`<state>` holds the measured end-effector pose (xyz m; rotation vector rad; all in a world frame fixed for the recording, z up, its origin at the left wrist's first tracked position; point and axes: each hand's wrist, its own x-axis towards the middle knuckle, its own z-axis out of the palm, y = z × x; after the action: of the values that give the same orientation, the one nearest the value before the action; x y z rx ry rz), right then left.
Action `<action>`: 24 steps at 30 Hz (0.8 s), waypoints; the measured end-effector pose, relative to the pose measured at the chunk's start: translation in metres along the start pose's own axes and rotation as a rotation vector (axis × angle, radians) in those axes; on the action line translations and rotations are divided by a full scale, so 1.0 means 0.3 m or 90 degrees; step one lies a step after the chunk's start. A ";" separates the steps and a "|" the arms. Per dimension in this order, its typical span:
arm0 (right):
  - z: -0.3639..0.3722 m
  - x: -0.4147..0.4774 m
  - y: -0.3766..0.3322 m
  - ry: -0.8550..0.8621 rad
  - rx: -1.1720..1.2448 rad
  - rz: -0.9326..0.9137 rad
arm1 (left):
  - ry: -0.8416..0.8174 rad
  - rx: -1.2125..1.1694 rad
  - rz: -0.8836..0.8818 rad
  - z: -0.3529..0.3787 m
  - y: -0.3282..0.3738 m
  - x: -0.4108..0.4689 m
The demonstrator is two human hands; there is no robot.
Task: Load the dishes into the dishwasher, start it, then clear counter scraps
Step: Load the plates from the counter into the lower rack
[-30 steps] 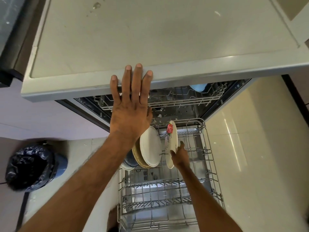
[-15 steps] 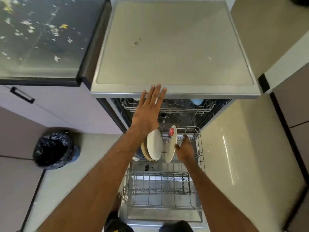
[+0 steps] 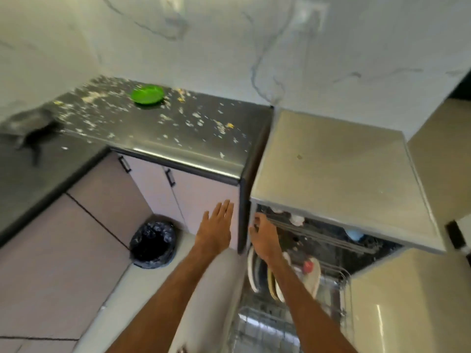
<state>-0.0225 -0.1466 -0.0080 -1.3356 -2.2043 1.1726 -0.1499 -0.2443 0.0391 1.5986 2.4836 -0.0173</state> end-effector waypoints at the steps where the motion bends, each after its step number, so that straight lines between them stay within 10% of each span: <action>1: 0.050 0.015 -0.068 -0.007 0.005 -0.014 | 0.010 -0.003 -0.019 -0.025 -0.071 -0.004; 12: 0.649 0.187 -0.856 -0.038 0.048 -0.177 | 0.100 0.002 -0.145 -0.291 -0.934 -0.059; 24: 0.831 0.562 -1.151 -0.042 0.041 -0.223 | 0.133 -0.047 -0.200 -0.375 -1.267 0.154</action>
<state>-0.4680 -0.2052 0.0807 -0.8500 -2.3034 1.1525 -0.5288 -0.3497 0.1075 1.2240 2.8340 0.2061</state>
